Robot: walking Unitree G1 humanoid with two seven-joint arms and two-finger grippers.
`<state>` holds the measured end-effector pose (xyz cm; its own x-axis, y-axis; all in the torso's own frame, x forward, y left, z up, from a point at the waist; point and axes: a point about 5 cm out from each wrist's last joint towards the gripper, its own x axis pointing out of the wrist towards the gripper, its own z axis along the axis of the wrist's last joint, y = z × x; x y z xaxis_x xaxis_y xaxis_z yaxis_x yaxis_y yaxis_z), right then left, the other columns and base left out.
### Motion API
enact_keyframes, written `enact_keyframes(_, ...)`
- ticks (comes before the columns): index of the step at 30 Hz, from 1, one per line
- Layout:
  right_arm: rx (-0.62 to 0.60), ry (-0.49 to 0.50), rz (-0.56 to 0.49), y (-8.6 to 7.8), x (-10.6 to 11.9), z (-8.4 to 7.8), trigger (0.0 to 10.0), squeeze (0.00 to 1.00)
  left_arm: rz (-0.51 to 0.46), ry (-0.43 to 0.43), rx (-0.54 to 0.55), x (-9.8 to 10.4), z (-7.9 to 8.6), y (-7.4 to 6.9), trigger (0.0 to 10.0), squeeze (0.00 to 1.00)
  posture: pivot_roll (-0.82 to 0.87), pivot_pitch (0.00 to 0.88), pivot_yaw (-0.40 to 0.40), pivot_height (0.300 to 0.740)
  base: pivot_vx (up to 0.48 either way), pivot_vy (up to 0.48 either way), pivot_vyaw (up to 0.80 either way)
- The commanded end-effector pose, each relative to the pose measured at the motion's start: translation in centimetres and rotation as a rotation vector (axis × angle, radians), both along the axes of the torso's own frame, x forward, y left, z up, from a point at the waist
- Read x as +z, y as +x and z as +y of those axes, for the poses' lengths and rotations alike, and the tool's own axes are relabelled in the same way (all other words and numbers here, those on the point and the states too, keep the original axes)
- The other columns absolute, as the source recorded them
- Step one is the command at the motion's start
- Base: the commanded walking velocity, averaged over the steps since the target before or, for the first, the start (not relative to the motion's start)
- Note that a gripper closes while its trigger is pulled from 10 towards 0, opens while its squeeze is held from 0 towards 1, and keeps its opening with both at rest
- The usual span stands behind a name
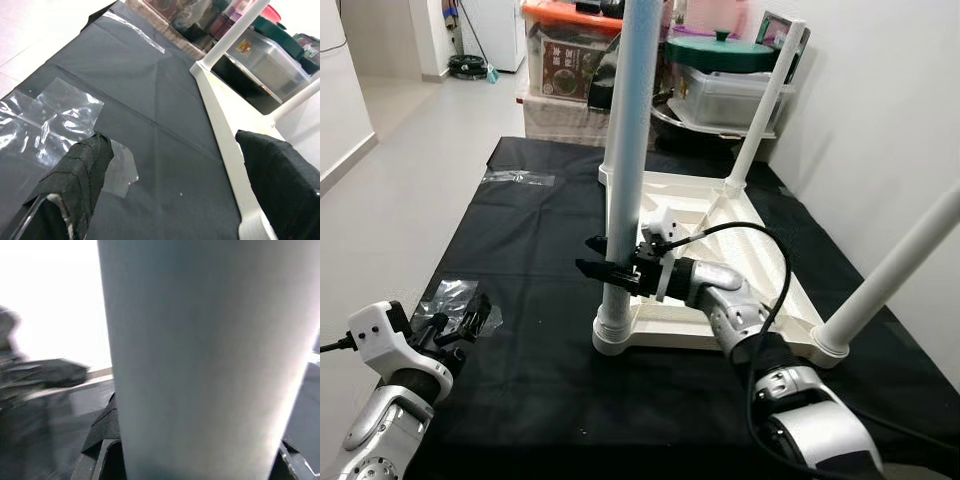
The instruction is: Building children table
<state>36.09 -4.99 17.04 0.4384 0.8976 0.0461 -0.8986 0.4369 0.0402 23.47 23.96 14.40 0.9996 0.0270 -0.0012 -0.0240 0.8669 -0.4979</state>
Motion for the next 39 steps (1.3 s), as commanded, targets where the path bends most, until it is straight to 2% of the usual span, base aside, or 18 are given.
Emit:
enact_keyframes(1,-0.014,-0.077,0.170,-1.2,-4.4,0.4,10.0,0.00,-0.004,-0.005,-0.013,0.0,-0.4,0.0,10.0,0.00,0.13,0.000,-0.167,0.740,0.000,0.000,0.00)
enact_keyframes(3,-0.169,-0.060,0.214,-1.0,-5.1,0.3,10.0,0.00,-0.001,-0.006,-0.013,0.0,-0.3,0.0,10.0,0.00,0.13,0.000,-0.162,0.740,0.000,0.000,0.00)
enact_keyframes(5,-0.169,-0.060,0.214,-1.0,-5.1,0.3,10.0,0.00,-0.001,-0.006,-0.013,0.0,-0.3,0.0,10.0,0.00,0.13,0.000,-0.162,0.740,0.000,0.000,0.00)
enact_keyframes(8,-0.474,0.014,0.267,-0.3,-5.8,-1.4,10.0,0.00,0.000,-0.005,-0.010,-0.1,-0.2,-0.1,10.0,0.00,0.12,0.000,-0.157,0.740,0.000,0.000,0.00)
enact_keyframes(11,-0.538,0.024,0.274,-0.2,-6.0,-2.0,10.0,0.00,0.001,-0.005,-0.009,-0.1,-0.2,-0.1,10.0,0.00,0.12,0.000,-0.154,0.740,0.000,0.000,0.00)
enact_keyframes(13,-0.640,0.005,0.235,0.0,-6.0,-3.2,10.0,0.00,0.000,-0.004,-0.009,-0.1,-0.2,-0.1,10.0,0.00,0.12,0.000,-0.152,0.740,0.000,0.000,0.00)
enact_keyframes(16,-0.670,-0.006,0.218,0.0,-6.0,-3.5,10.0,0.00,0.000,-0.004,-0.009,-0.1,-0.2,-0.1,10.0,0.00,0.12,0.000,-0.152,0.740,0.000,0.000,0.00)
enact_keyframes(18,-0.741,-0.068,0.173,-0.2,-6.1,-4.0,10.0,0.00,-0.001,-0.004,-0.009,-0.1,-0.2,0.0,10.0,0.00,0.11,0.000,-0.146,0.740,0.000,0.000,0.00)
enact_keyframes(23,-0.806,-0.118,0.116,-0.3,-5.8,-3.8,10.0,0.00,-0.002,-0.004,-0.011,-0.1,-0.1,0.2,10.0,0.00,0.11,0.000,-0.144,0.740,0.000,0.000,0.00)
enact_keyframes(28,-0.758,-0.082,0.055,-0.6,-5.0,-2.6,10.0,0.00,-0.005,-0.003,-0.010,0.0,-0.1,0.2,10.0,0.00,0.11,0.000,-0.145,0.740,0.000,0.000,0.00)
enact_keyframes(29,-0.661,-0.024,0.043,-0.9,-4.5,-1.6,10.0,0.00,-0.006,-0.002,-0.009,0.0,0.0,0.2,10.0,0.00,0.12,0.000,-0.146,0.740,0.000,0.000,0.00)
enact_keyframes(30,-0.661,-0.024,0.043,-0.9,-4.5,-1.6,10.0,0.00,-0.006,-0.002,-0.009,0.0,0.0,0.2,10.0,0.00,0.12,0.000,-0.146,0.740,0.000,0.000,0.00)
enact_keyframes(31,-0.527,0.029,0.026,-1.4,-3.9,-0.6,10.0,0.00,-0.006,-0.002,-0.007,0.0,0.0,0.2,10.0,0.00,0.12,0.000,-0.146,0.740,0.000,0.000,0.00)
enact_keyframes(32,-0.527,0.029,0.026,-1.4,-3.9,-0.6,10.0,0.00,-0.006,-0.002,-0.007,0.0,0.0,0.2,10.0,0.00,0.12,0.000,-0.146,0.740,0.000,0.000,0.00)
enact_keyframes(33,-0.345,0.047,-0.009,-2.0,-3.2,0.3,10.0,0.00,-0.007,-0.002,-0.007,0.0,0.1,0.2,10.0,0.00,0.11,0.000,-0.145,0.740,0.000,0.000,0.00)
enact_keyframes(37,-0.345,0.047,-0.009,-2.0,-3.2,0.3,10.0,0.00,-0.007,-0.002,-0.007,0.0,0.1,0.2,10.0,0.00,0.11,0.000,-0.145,0.740,0.000,0.000,0.00)
enact_keyframes(38,-0.151,0.027,-0.037,-2.6,-2.7,1.0,10.0,0.00,-0.007,-0.003,-0.007,0.0,0.1,0.3,10.0,0.00,0.11,0.000,-0.147,0.740,0.000,0.000,0.00)
enact_keyframes(39,-0.151,0.027,-0.037,-2.6,-2.7,1.0,10.0,0.00,-0.007,-0.003,-0.007,0.0,0.1,0.3,10.0,0.00,0.11,0.000,-0.147,0.740,0.000,0.000,0.00)
